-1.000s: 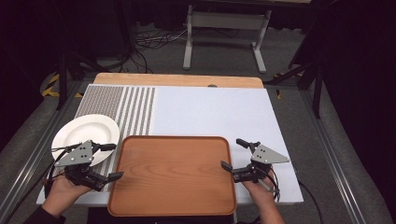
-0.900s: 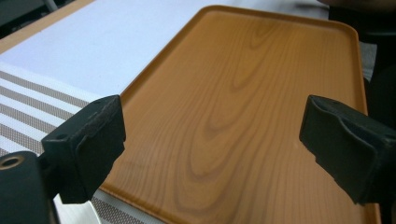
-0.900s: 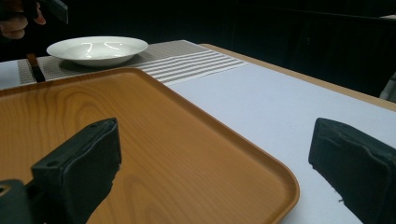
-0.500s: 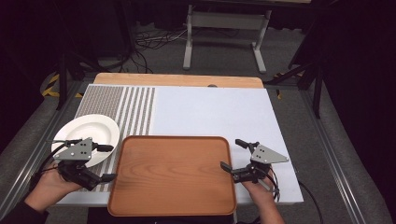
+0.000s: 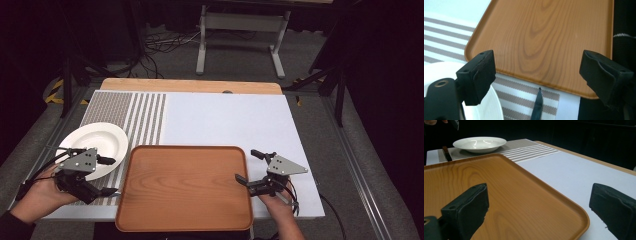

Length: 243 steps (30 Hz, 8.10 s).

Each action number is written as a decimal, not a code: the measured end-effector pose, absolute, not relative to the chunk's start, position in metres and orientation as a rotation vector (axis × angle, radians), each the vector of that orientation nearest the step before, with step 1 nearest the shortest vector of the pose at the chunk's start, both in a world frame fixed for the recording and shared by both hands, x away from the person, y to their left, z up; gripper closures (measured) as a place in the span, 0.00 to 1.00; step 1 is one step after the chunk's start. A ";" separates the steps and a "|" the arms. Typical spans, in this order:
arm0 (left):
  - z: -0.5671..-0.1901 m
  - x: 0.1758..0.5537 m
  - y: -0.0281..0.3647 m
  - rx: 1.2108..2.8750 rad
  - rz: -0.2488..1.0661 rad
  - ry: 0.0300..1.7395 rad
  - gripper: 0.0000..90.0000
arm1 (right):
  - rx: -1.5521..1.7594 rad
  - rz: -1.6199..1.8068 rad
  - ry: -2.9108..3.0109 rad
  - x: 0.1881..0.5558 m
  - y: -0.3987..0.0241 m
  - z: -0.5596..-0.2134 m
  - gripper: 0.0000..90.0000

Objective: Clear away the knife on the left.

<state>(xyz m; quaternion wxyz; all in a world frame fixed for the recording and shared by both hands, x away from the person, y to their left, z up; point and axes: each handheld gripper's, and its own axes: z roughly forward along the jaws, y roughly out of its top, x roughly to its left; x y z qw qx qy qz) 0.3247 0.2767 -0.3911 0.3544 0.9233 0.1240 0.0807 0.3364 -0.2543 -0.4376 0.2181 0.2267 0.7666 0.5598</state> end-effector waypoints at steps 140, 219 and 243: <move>-0.372 0.345 0.292 2.606 -0.151 0.888 0.87 | 0.607 1.595 2.164 0.337 -0.254 -0.440 0.04; -0.424 0.354 0.183 2.493 -0.485 1.172 0.86 | 0.605 1.599 2.160 0.338 -0.256 -0.439 0.05; -0.444 0.356 0.180 2.522 -0.505 1.211 0.86 | 0.601 1.601 2.167 0.338 -0.256 -0.439 0.05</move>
